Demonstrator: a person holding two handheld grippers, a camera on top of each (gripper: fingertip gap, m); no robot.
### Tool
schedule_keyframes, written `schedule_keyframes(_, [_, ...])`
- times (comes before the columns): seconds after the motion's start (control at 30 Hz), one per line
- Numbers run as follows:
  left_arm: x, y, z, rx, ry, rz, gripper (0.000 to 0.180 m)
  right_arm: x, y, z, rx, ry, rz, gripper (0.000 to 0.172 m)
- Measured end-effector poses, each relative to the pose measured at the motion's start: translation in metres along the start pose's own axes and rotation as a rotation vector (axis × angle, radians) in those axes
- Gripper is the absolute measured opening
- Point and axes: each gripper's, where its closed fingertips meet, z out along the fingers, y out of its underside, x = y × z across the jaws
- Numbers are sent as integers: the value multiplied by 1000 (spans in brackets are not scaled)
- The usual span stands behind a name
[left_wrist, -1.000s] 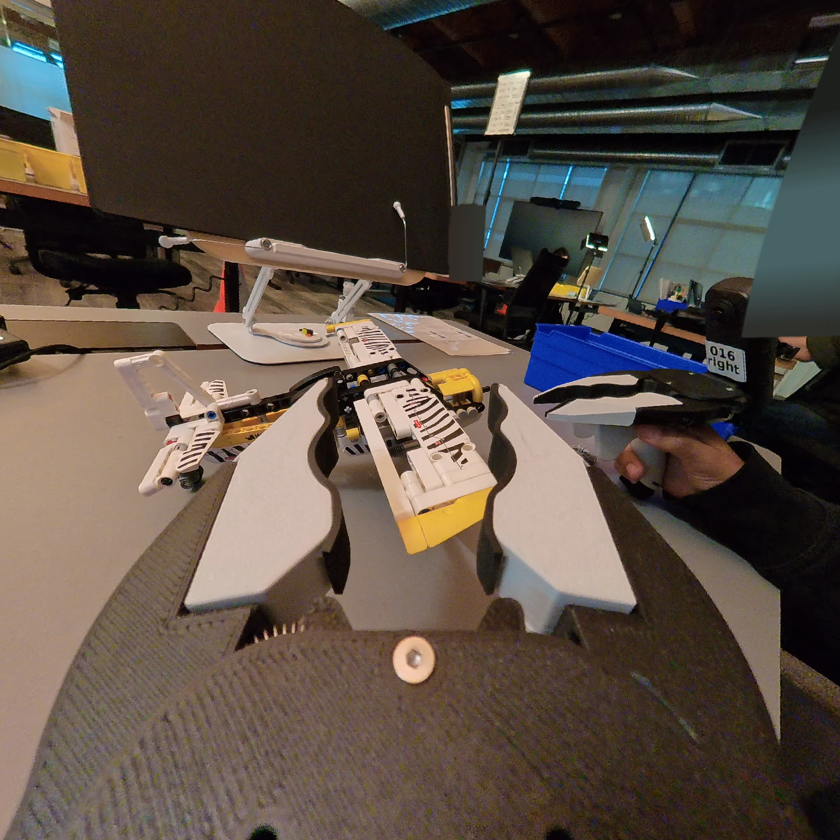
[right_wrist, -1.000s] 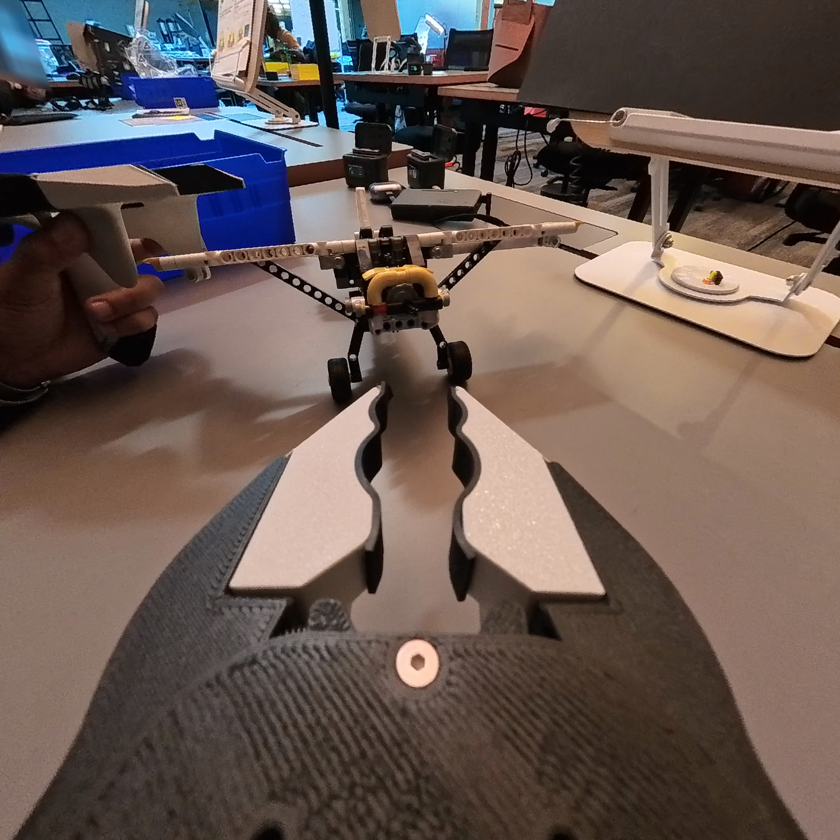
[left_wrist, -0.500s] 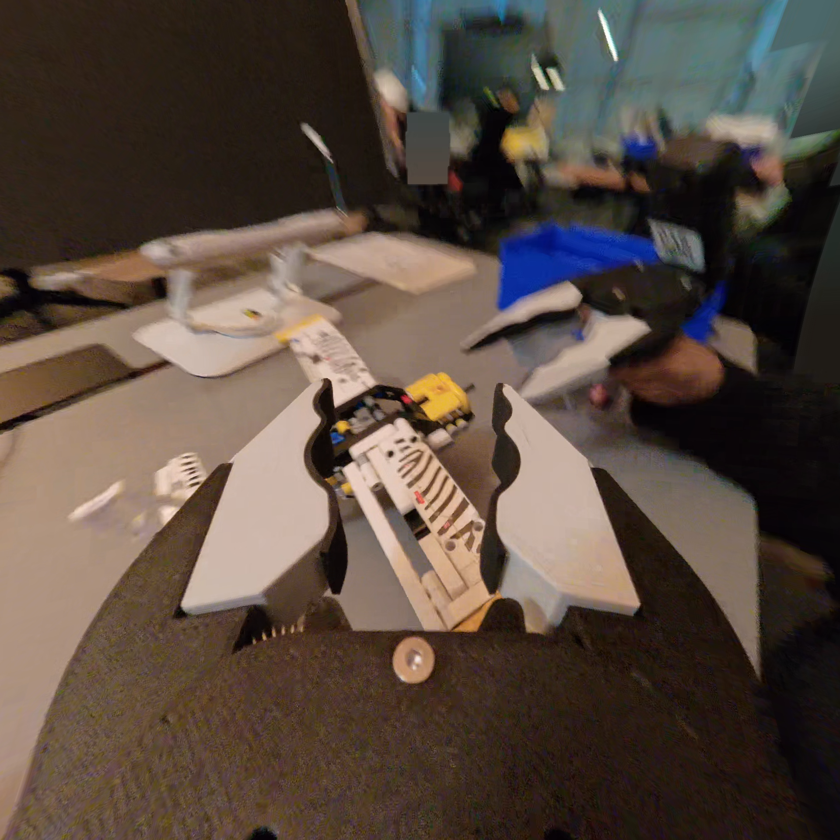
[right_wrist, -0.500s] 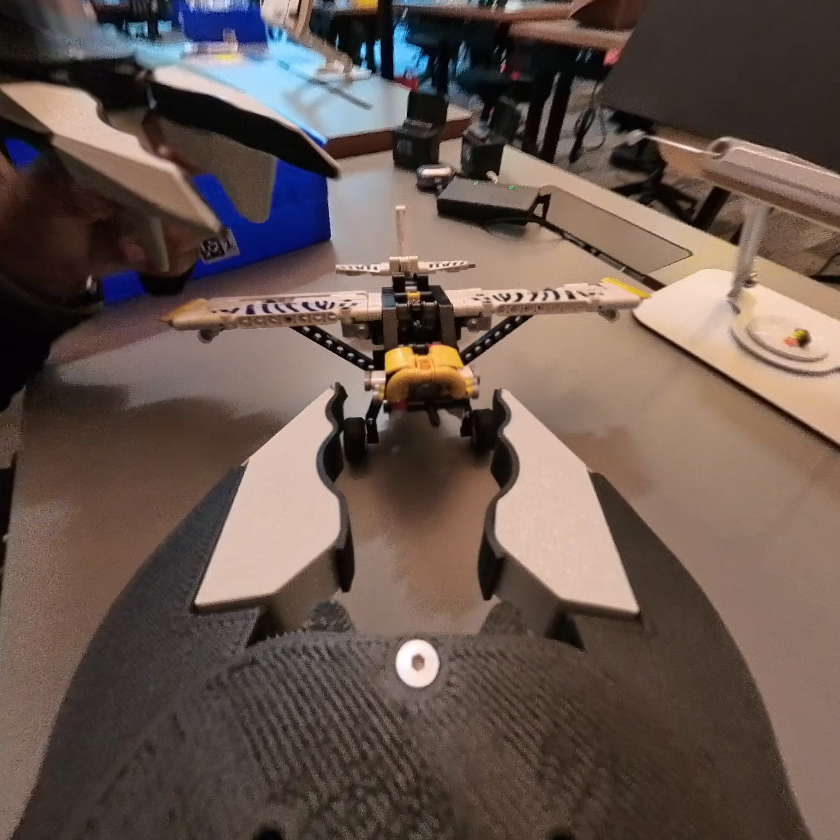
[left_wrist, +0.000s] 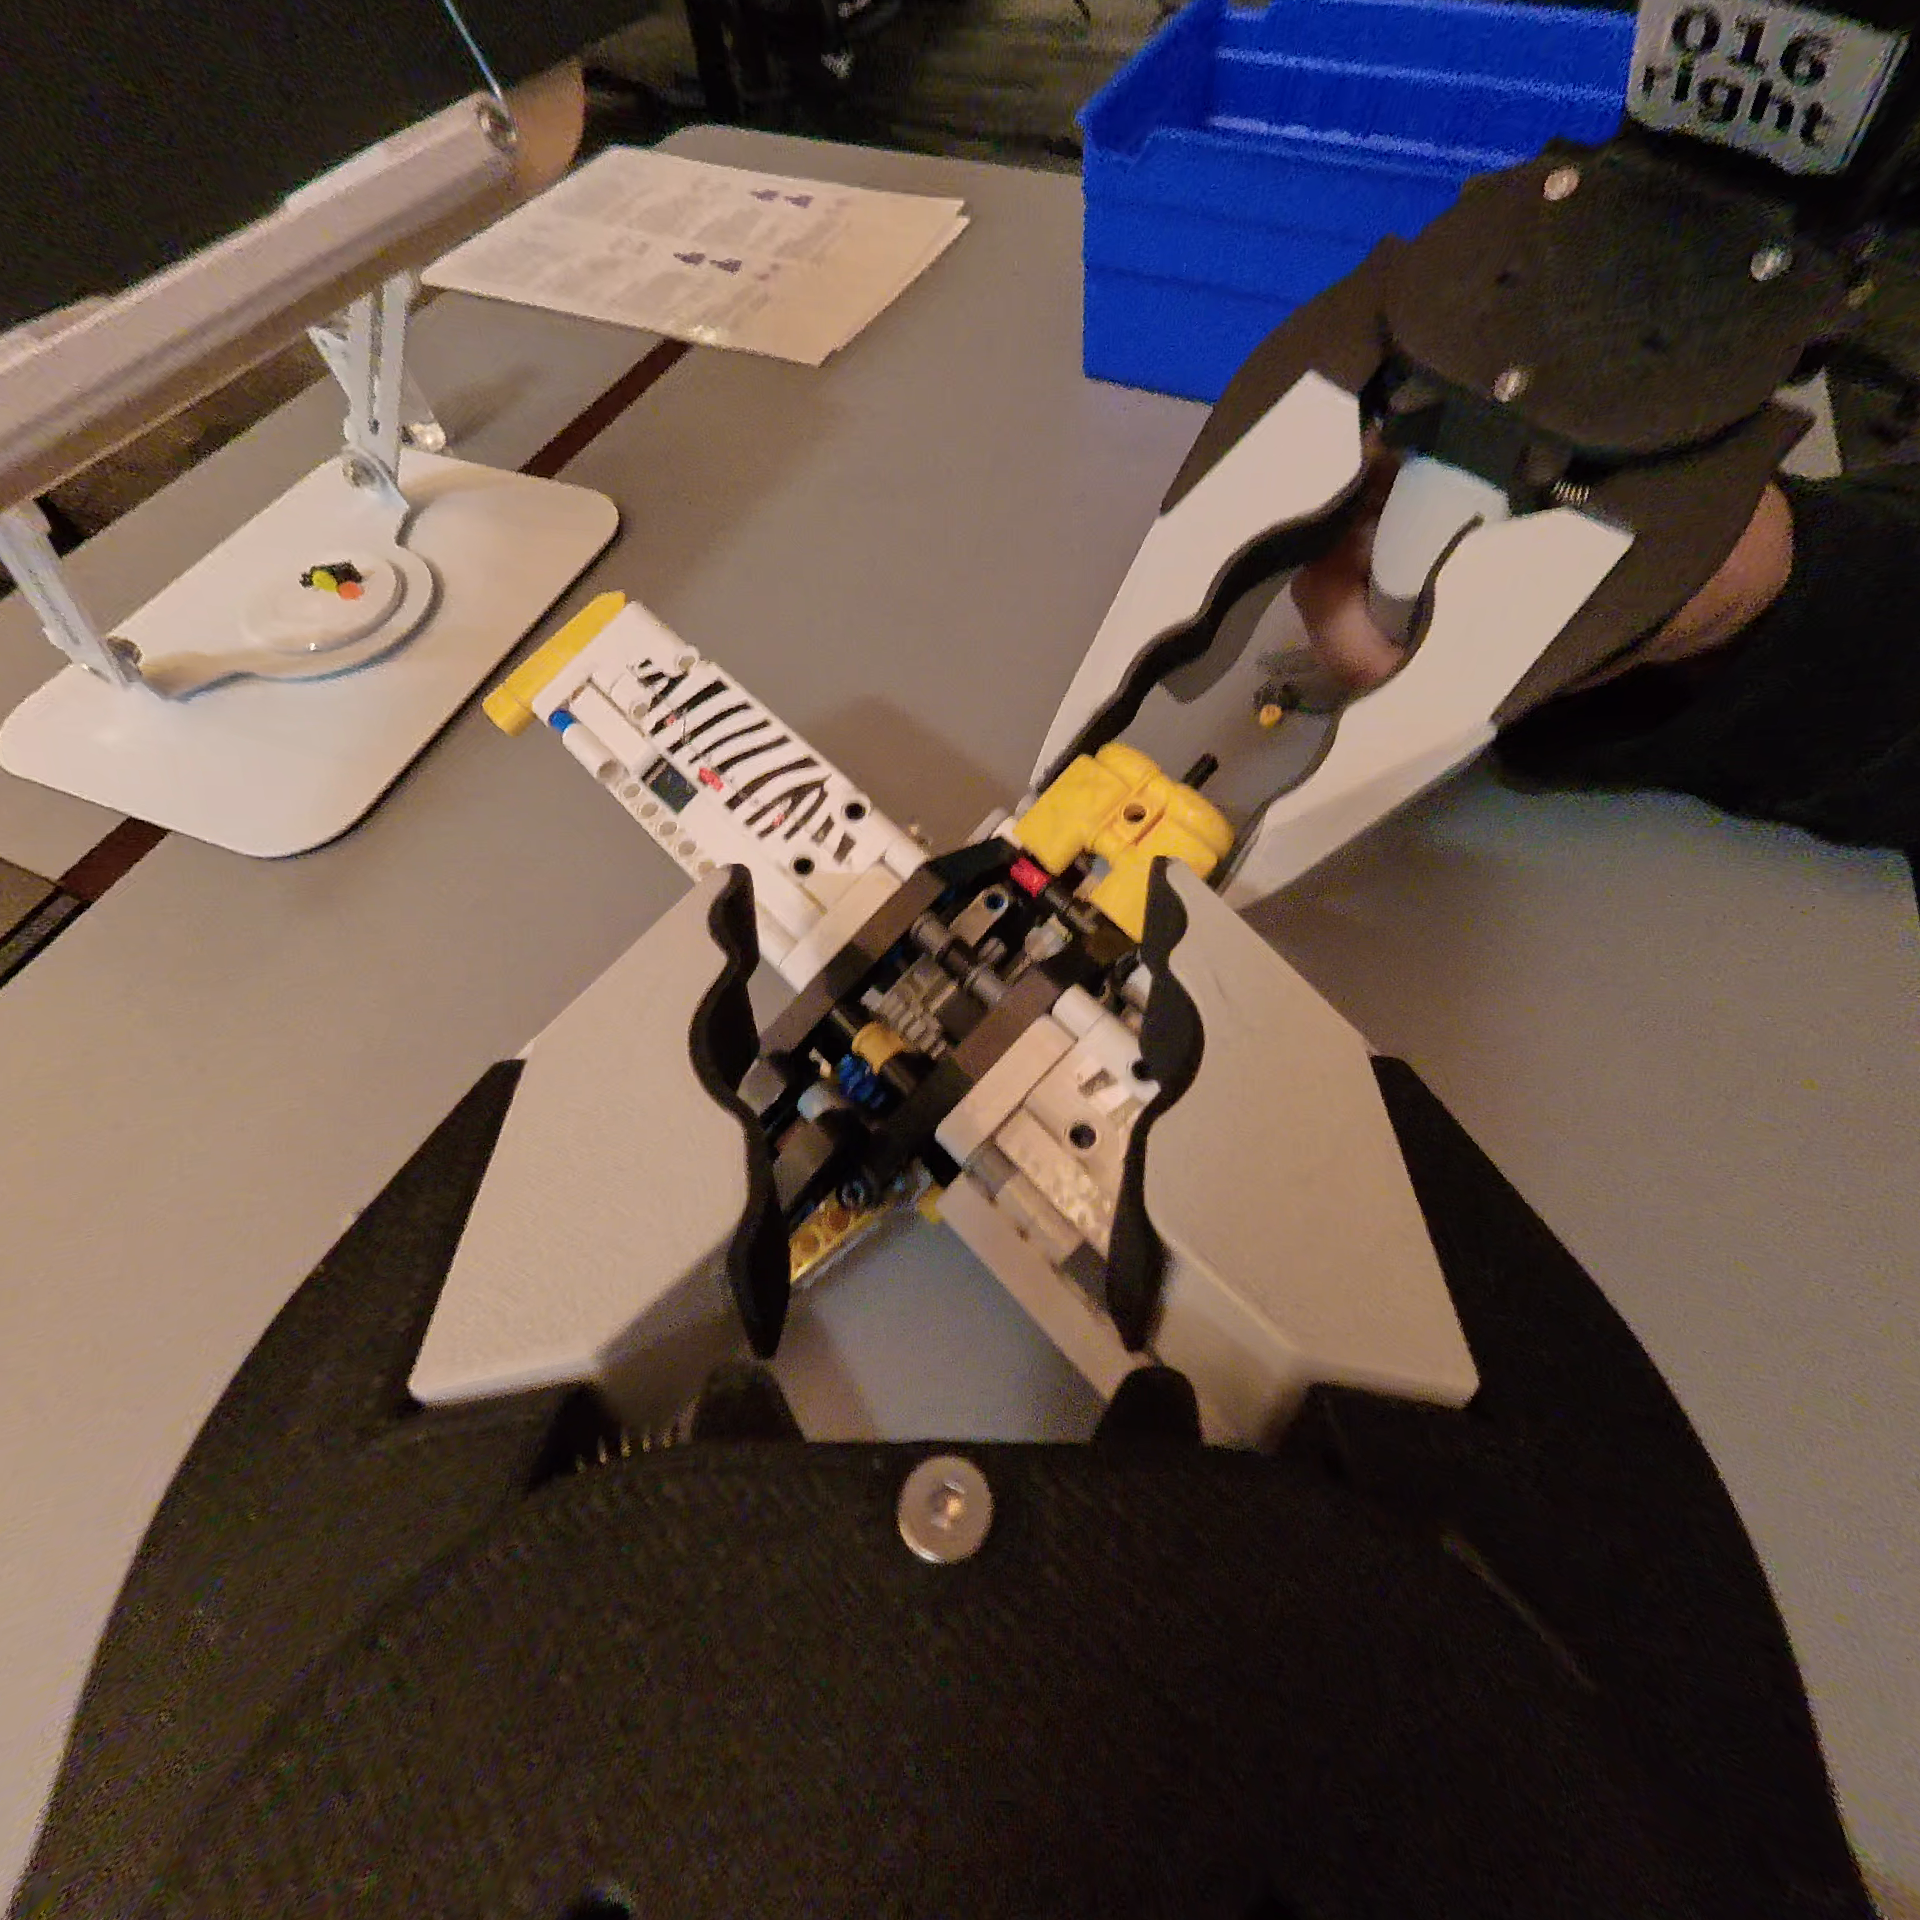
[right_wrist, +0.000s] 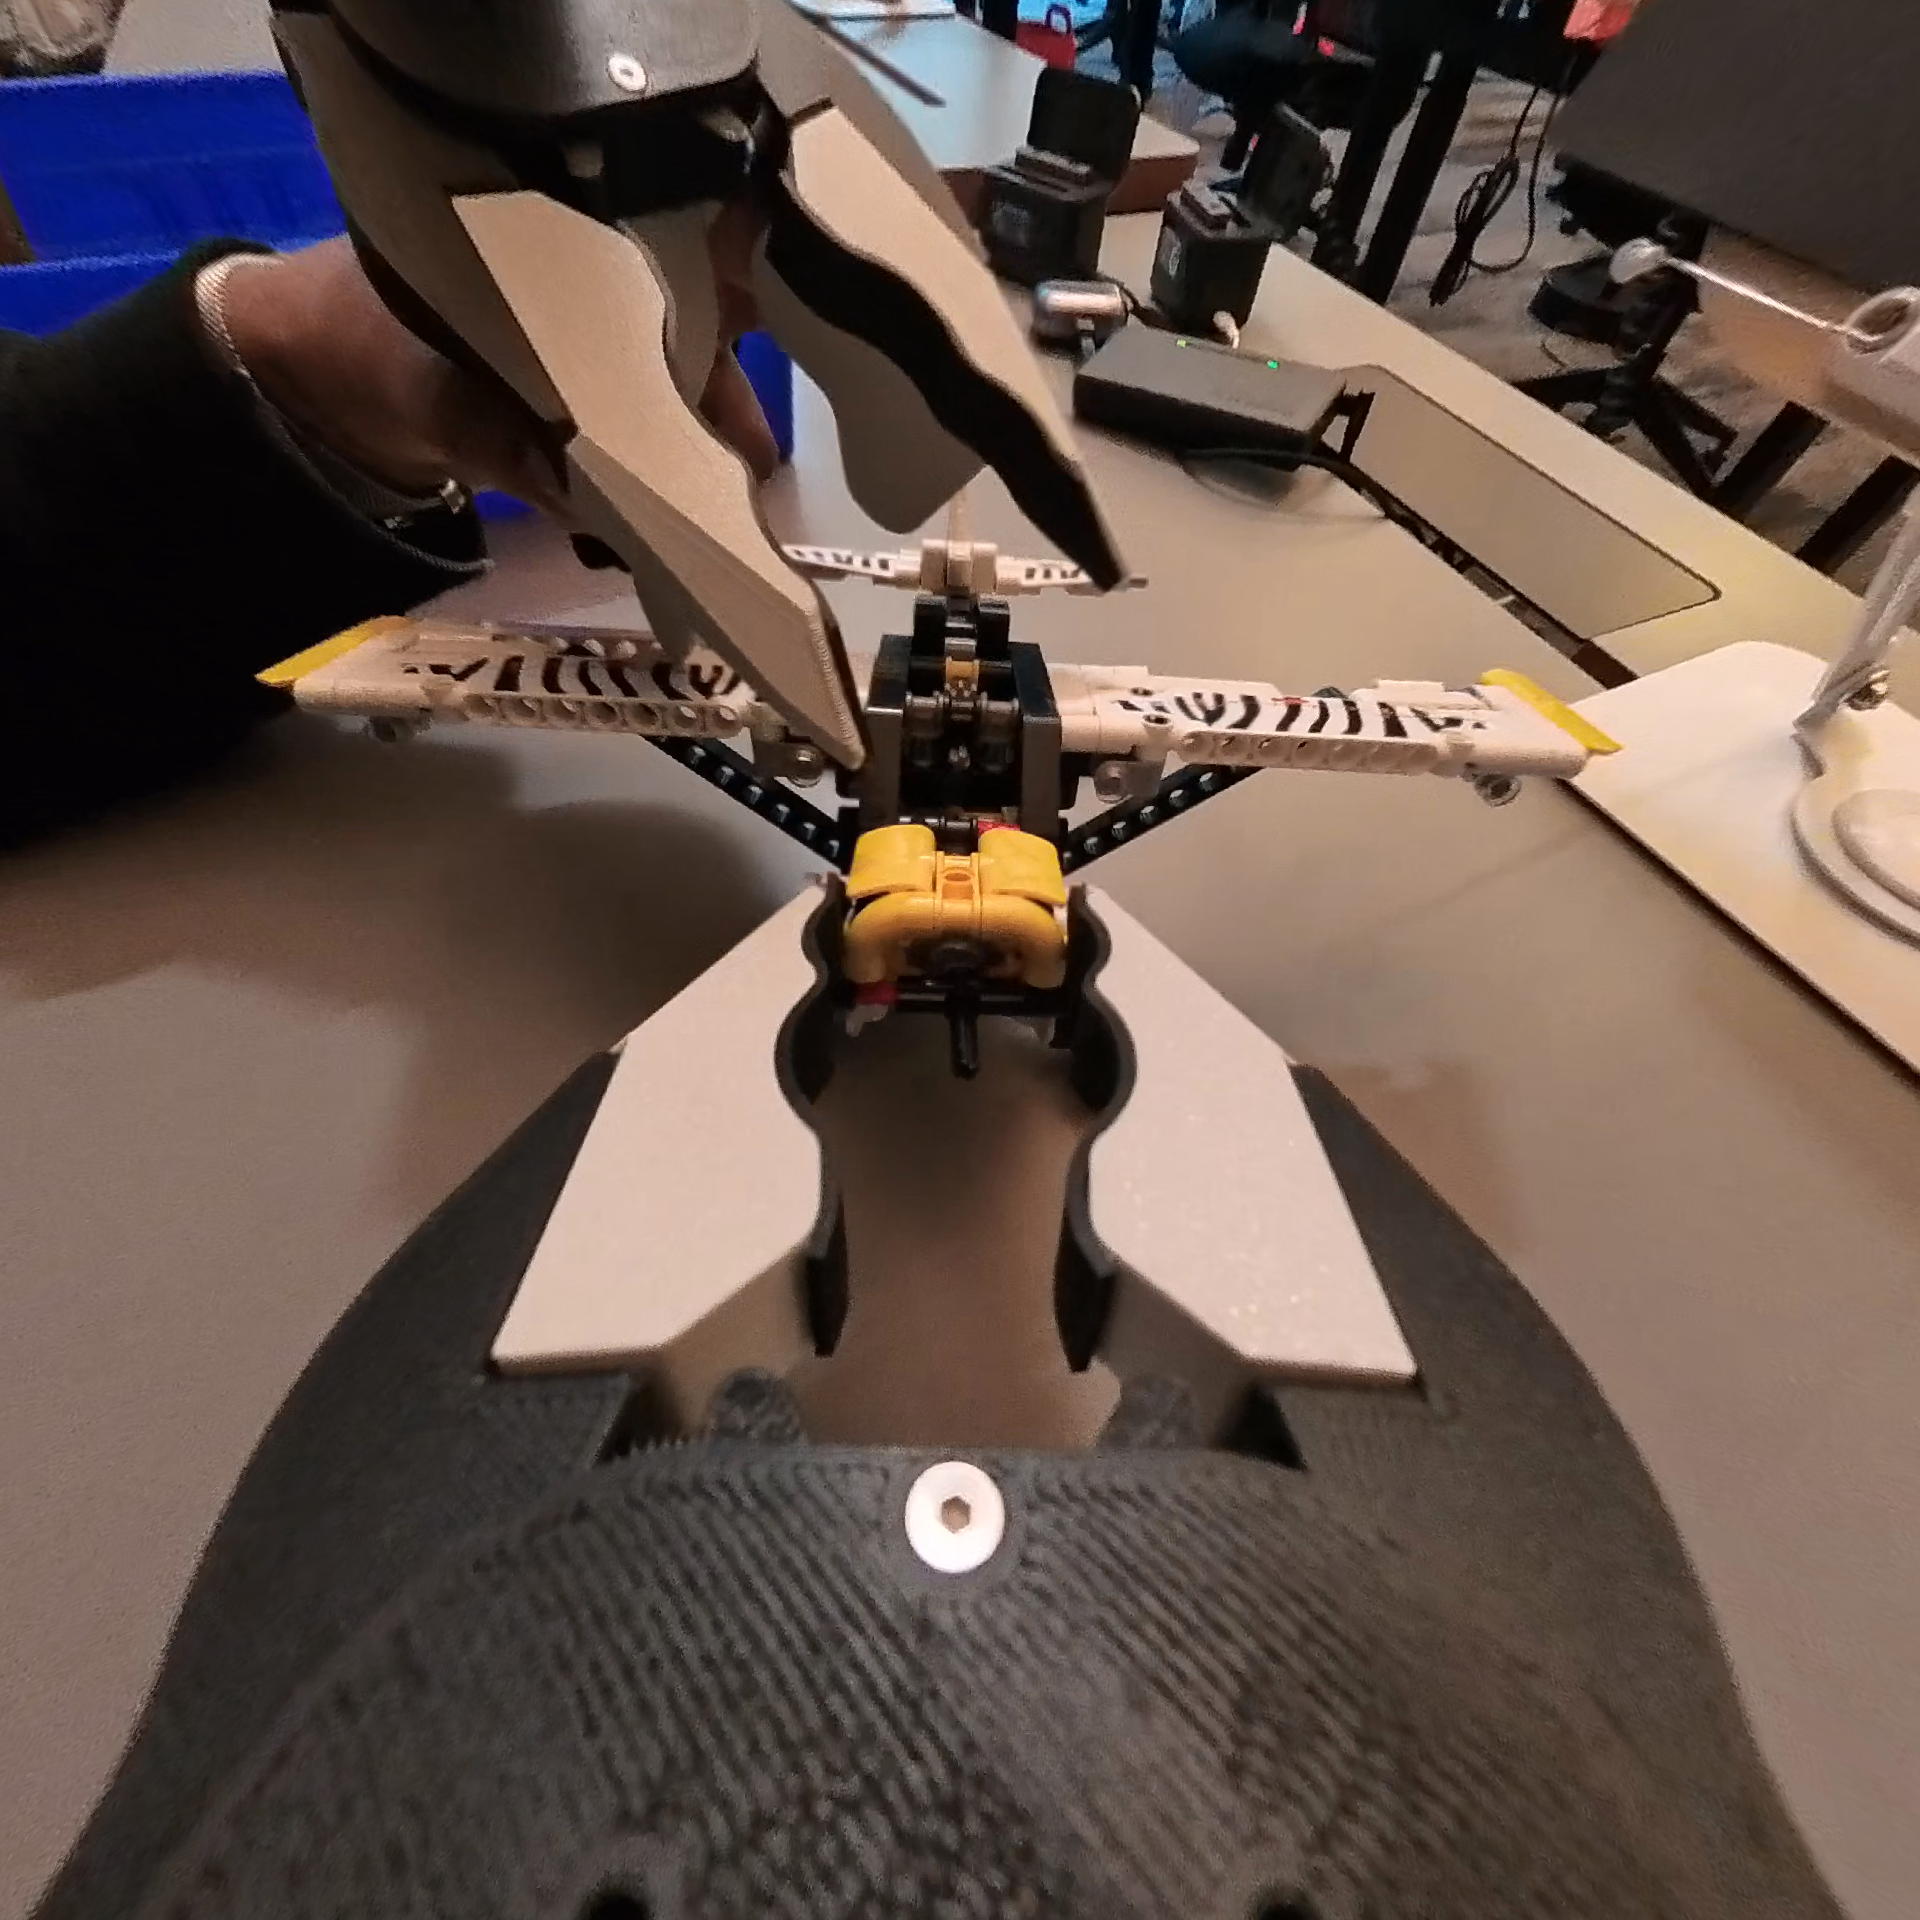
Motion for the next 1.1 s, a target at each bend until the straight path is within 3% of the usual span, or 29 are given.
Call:
schedule_keyframes(0.3, [6,9,-2,-20,44,-13,65,-1,-22,-2,112,9,25,39])
schedule_keyframes(0.77, [3,8,-1,-7,-18,27,64,9,-19,-24,198,35,62,51])
schedule_keyframes(0.9, [4,7,-1,0,-14,29,63,22,-15,-40,185,137,-78,50])
schedule_keyframes(1.1, [6,6,0,5,-14,33,62,17,-7,-31,114,182,-203,43])
